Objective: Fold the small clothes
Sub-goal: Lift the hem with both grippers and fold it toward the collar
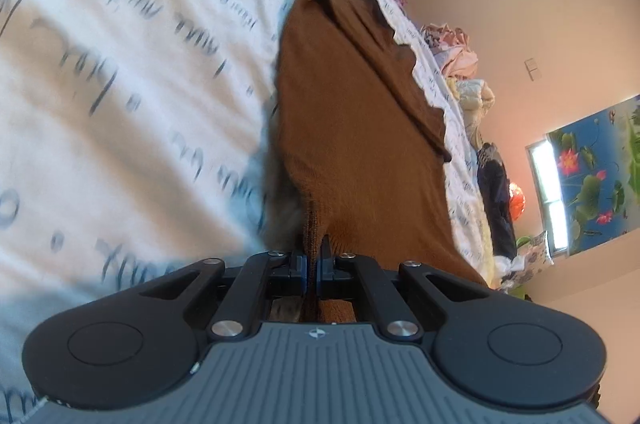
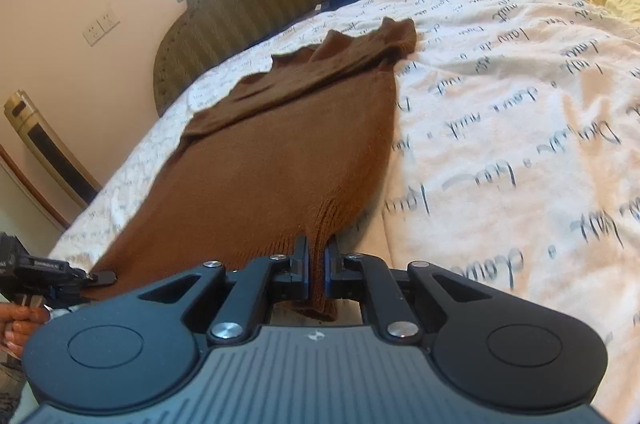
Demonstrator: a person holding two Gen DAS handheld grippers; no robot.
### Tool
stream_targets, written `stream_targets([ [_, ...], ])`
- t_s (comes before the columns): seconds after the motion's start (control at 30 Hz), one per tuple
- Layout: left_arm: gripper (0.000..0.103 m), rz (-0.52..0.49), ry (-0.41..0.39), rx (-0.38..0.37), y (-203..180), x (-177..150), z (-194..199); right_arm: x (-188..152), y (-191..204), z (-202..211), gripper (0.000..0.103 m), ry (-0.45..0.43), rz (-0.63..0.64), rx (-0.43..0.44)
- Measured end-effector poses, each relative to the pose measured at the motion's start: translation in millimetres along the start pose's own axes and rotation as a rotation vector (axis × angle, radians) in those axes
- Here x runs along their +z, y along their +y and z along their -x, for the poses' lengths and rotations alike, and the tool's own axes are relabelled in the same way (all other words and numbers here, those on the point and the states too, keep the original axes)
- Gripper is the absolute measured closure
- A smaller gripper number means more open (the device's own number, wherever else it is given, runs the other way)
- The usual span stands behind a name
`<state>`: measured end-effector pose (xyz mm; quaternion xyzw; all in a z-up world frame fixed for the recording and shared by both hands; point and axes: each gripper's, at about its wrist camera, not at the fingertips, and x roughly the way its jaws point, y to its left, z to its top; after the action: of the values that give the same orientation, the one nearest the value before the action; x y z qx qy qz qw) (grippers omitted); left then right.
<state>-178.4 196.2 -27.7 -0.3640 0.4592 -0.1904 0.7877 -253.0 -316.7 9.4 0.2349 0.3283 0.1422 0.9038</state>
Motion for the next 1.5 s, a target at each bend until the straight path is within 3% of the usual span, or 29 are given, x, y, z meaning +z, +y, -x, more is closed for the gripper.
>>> stream_targets([
  [0.27,0.099,0.024,-0.034,-0.052,-27,68,-9,82,-11,-31,0.097,-0.028,-0.105,0.103],
  [0.37,0.099,0.01,-0.034,-0.039,-41,99,-20,114,-16,-53,0.097,-0.018,-0.152,0.12],
  [0.7,0.099,-0.022,-0.014,0.051,-75,208,-97,205,-37,-171,0.097,0.056,-0.21,0.053],
  [1.0,0.099,0.074,-0.041,0.049,-69,290,-150,252,-70,-241,0.097,0.078,-0.408,0.106],
  [1.1,0.099,0.099,-0.031,0.072,-60,312,-173,262,-92,-269,0.096,0.095,-0.515,0.076],
  [1.3,0.098,0.195,-0.031,0.105,-30,332,-210,263,-121,-318,0.095,0.135,-0.661,0.033],
  [1.5,0.098,0.172,-0.039,0.093,-38,350,-220,266,-127,-329,0.093,0.127,-0.765,0.057],
])
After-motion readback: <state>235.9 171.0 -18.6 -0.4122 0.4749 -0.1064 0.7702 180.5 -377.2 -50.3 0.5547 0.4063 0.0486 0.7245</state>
